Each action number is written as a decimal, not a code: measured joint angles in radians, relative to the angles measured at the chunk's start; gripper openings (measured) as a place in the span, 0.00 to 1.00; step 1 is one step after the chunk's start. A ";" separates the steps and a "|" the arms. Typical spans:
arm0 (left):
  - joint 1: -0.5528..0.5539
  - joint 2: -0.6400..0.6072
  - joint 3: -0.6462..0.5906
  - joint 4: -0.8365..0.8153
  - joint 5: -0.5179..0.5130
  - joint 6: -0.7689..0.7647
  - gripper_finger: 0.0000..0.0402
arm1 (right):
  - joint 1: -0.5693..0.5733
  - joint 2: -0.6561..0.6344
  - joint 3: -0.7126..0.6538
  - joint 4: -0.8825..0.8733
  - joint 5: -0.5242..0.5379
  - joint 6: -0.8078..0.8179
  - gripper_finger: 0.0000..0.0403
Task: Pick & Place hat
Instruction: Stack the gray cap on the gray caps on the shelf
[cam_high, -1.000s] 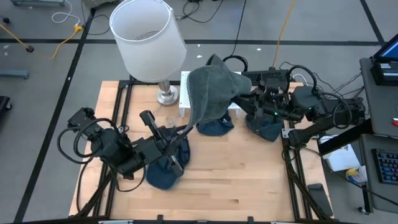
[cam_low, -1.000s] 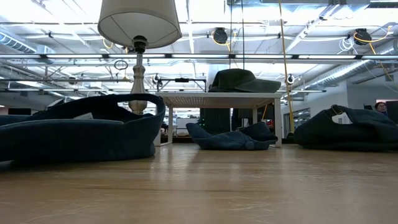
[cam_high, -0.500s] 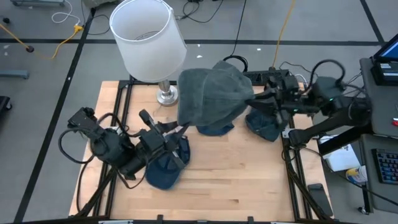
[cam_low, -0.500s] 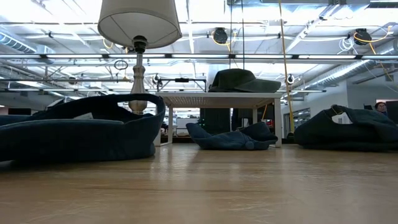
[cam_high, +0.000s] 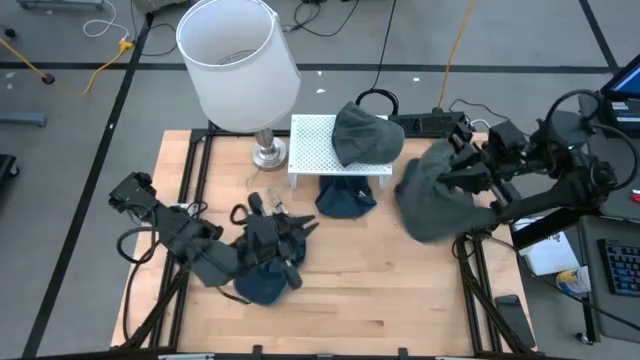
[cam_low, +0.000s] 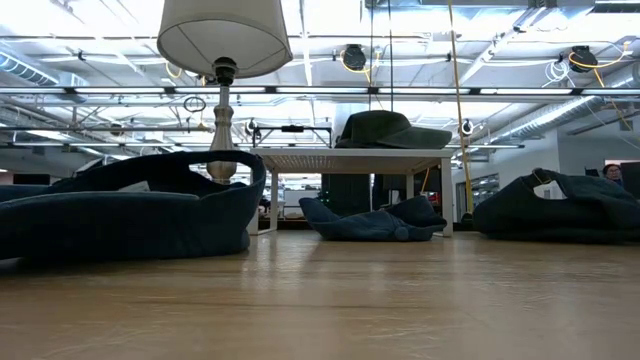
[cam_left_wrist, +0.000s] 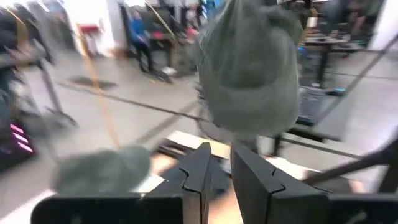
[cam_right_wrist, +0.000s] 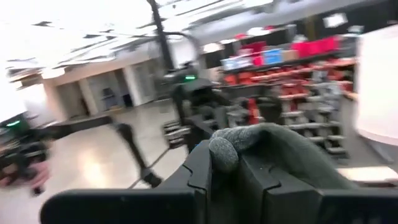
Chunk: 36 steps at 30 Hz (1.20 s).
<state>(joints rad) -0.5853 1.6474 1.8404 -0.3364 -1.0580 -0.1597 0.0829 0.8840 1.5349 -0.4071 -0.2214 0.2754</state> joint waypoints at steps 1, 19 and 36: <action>0.011 0.000 0.000 -0.022 0.039 -0.050 0.16 | -0.004 -0.001 0.000 0.002 -0.037 -0.008 0.07; 0.284 0.000 0.000 0.121 1.044 -0.498 0.18 | -0.025 0.134 0.001 0.444 -0.492 0.012 0.07; 0.450 0.004 0.000 0.106 1.266 -0.714 0.51 | -0.022 0.232 0.001 0.715 -0.568 0.122 0.07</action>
<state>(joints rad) -0.1358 1.6516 1.8404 -0.2307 0.2078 -0.8740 0.0612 1.1161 1.5360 0.3082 -0.7896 0.3976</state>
